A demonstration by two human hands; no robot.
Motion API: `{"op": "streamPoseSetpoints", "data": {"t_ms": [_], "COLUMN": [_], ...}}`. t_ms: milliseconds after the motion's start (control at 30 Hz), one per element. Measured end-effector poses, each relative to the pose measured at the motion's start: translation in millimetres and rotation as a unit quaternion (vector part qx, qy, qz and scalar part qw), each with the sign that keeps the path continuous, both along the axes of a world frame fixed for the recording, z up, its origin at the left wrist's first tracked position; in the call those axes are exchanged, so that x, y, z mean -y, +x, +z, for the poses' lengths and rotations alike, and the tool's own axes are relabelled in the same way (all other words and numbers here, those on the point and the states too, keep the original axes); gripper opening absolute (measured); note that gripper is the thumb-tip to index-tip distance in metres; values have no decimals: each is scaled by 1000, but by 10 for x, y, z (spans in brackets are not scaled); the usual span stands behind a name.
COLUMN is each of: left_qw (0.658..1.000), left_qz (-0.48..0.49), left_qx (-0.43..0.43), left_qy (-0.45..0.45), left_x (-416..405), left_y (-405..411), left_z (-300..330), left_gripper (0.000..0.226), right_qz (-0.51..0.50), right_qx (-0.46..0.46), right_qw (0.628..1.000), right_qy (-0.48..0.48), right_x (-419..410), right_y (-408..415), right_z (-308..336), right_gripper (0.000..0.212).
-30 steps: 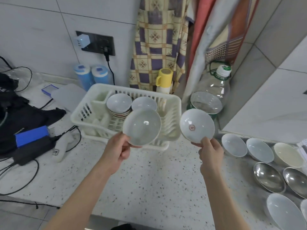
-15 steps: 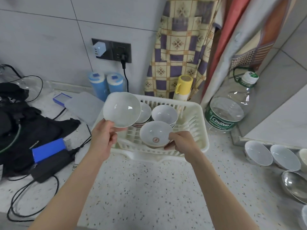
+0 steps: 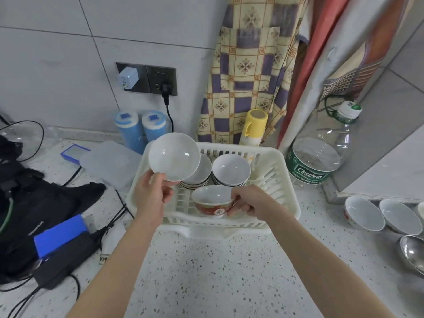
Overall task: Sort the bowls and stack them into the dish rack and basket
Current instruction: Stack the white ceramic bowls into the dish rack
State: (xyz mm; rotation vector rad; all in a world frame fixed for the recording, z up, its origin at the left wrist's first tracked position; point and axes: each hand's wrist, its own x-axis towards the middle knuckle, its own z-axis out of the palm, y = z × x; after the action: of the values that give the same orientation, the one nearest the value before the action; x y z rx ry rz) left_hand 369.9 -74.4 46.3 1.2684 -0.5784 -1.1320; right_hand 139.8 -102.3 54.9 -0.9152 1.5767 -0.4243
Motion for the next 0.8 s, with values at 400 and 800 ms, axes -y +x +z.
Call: {"op": "streamPoseSetpoints", "data": {"t_ms": [400,800], "left_qw": [998,996], "left_qz": [-28,-35], "left_qx": [53,64], "left_qy": [27,53], "left_x": [57,67], "left_y": [20,8], "left_z": [-126,-110], "left_gripper": [34,30], "right_qz": [20,28], "right_qx": [-23,-42], "right_qw": [999,999], "right_qy": [10,16], "right_x": [149,95], "right_y": [126,192], "right_z": [-208,-313], "right_gripper": [22,1]}}
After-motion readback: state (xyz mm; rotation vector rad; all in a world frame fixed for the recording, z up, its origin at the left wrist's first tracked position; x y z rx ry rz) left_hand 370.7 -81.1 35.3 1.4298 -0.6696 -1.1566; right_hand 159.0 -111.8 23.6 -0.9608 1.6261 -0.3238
